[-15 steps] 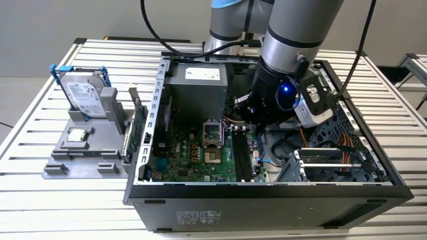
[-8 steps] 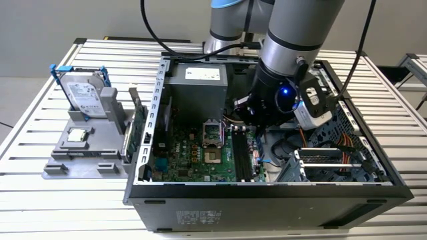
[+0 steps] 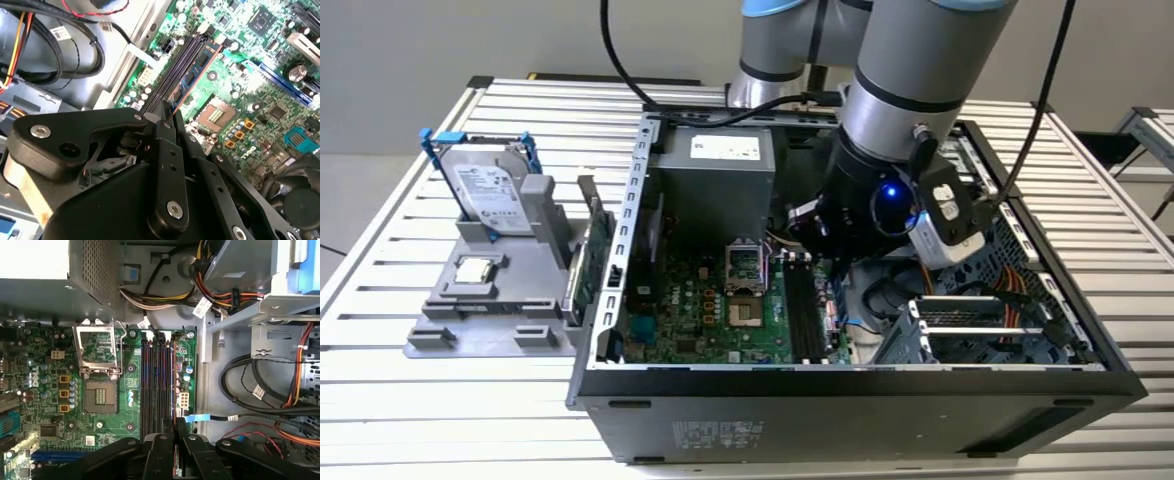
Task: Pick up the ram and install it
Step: 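Insert the ram into the slot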
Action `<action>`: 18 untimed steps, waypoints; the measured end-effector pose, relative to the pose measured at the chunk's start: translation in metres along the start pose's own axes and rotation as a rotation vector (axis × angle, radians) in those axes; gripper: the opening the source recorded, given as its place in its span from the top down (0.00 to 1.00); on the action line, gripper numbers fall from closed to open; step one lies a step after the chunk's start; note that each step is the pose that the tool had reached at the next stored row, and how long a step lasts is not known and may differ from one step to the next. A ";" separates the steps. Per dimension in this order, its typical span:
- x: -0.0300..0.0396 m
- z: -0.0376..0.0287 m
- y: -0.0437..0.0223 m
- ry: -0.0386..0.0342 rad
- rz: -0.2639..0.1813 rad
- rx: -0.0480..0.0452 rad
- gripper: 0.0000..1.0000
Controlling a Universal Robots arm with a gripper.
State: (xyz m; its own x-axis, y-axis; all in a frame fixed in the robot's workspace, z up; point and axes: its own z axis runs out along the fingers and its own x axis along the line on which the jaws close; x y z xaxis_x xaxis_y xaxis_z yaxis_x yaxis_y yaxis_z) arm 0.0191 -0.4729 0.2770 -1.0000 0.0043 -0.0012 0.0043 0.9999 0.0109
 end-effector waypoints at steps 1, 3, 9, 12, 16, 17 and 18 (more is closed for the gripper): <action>0.0000 0.0008 -0.0003 0.0000 0.000 -0.0002 1.00; 0.0000 0.0039 -0.0003 -0.0001 0.000 -0.0001 1.00; 0.0000 0.0136 -0.0004 -0.0001 0.005 0.0000 1.00; 0.0000 0.0185 -0.0004 -0.0001 0.010 0.0000 1.00; 0.0000 0.0217 0.0000 -0.0002 0.013 -0.0001 1.00; 0.0000 0.0227 0.0003 -0.0001 0.014 0.0000 1.00; 0.0000 0.0238 0.0005 -0.0002 0.014 -0.0001 1.00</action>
State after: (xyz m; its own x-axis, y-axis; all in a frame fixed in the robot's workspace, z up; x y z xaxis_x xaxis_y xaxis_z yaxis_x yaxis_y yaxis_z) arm 0.0192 -0.4722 0.2532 -0.9998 0.0181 -0.0012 0.0181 0.9998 0.0110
